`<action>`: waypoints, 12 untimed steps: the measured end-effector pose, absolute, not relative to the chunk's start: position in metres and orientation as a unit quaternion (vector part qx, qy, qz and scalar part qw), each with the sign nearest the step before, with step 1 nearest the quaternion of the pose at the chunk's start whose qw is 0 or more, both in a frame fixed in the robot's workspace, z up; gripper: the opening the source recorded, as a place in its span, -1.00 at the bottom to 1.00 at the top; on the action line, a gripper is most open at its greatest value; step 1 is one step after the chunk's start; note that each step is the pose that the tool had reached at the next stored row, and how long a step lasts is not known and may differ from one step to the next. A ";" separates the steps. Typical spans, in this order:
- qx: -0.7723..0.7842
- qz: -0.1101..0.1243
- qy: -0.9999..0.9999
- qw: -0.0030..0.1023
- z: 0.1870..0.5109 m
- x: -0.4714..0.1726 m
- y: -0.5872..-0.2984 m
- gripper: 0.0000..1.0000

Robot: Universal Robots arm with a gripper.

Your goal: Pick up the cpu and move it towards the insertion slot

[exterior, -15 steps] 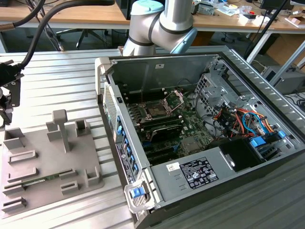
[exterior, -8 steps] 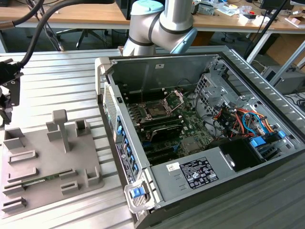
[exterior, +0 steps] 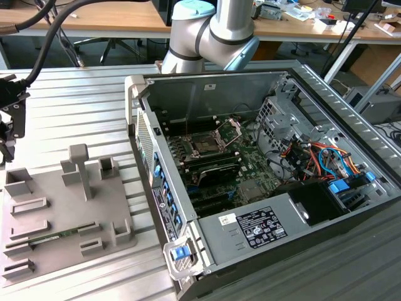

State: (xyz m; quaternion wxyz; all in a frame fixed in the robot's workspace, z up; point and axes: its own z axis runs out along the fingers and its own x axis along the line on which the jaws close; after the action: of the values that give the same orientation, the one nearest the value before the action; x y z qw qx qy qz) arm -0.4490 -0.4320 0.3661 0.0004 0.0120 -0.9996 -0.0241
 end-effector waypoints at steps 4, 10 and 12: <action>0.012 -0.024 -1.000 0.000 0.367 -0.449 -0.432 0.09; 0.012 -0.024 -1.000 0.000 0.369 -0.449 -0.432 0.09; 0.012 -0.024 -1.000 0.000 0.369 -0.449 -0.432 0.09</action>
State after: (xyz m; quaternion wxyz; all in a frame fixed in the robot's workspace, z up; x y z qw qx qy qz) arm -0.4489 -0.4320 0.3693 0.0004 0.0120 -0.9996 -0.0241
